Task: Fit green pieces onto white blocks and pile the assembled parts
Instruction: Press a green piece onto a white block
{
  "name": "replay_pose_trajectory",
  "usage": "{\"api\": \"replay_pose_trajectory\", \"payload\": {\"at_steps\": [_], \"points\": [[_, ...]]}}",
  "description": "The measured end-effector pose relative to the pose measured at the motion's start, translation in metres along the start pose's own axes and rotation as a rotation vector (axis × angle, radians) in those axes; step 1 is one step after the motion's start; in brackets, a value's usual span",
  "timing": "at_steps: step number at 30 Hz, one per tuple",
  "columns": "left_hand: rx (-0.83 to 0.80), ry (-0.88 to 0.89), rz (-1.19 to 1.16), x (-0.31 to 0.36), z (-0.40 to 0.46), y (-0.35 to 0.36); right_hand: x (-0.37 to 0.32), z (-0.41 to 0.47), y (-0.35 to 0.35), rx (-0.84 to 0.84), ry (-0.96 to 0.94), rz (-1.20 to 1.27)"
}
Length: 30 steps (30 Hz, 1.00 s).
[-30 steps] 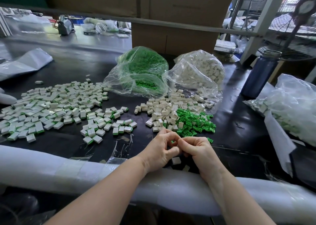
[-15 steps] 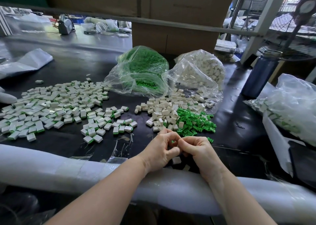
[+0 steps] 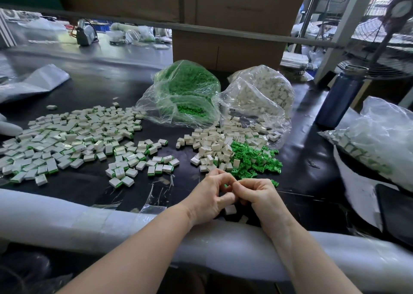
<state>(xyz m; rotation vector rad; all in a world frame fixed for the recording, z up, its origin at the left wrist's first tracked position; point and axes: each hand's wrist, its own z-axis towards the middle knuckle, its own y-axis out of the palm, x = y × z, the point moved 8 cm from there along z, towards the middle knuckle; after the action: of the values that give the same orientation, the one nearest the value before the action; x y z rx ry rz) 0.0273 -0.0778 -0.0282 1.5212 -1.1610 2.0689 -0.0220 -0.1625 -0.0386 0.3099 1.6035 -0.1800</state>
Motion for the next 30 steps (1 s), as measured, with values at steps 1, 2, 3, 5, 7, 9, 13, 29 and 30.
{"api": "replay_pose_trajectory", "payload": {"at_steps": [1,2,3,5,7,9,13,29,30], "points": [[0.0,-0.002,-0.002,0.0,0.0,0.0001,0.0004,0.0001,-0.0003,0.002,0.002,0.001],[-0.001,-0.003,-0.004,0.0001,-0.0001,0.0001,0.001,0.0004,-0.0008,0.003,0.002,0.0],[-0.003,-0.002,-0.007,0.0005,0.0001,0.0001,0.0015,0.0009,-0.0013,0.006,-0.001,-0.007],[0.001,-0.001,-0.021,0.0014,0.0002,-0.0007,0.0017,0.002,-0.0016,0.012,-0.019,-0.037],[0.013,0.001,-0.032,0.0022,0.0002,-0.0026,0.0019,0.0025,0.0,0.0,-0.028,-0.043],[0.019,0.005,-0.034,0.0027,0.0001,-0.0037,0.002,0.0022,0.0016,-0.022,-0.021,-0.021],[0.006,0.004,-0.024,0.0022,-0.0005,-0.0024,0.0016,0.0013,0.0,-0.019,-0.021,-0.02],[-0.005,-0.001,0.003,0.0047,-0.001,-0.0009,0.0024,0.0012,-0.0017,0.014,-0.005,-0.022],[0.002,0.004,0.002,0.0045,-0.0008,-0.0017,0.0015,0.0011,-0.001,0.013,-0.014,-0.03]]}}
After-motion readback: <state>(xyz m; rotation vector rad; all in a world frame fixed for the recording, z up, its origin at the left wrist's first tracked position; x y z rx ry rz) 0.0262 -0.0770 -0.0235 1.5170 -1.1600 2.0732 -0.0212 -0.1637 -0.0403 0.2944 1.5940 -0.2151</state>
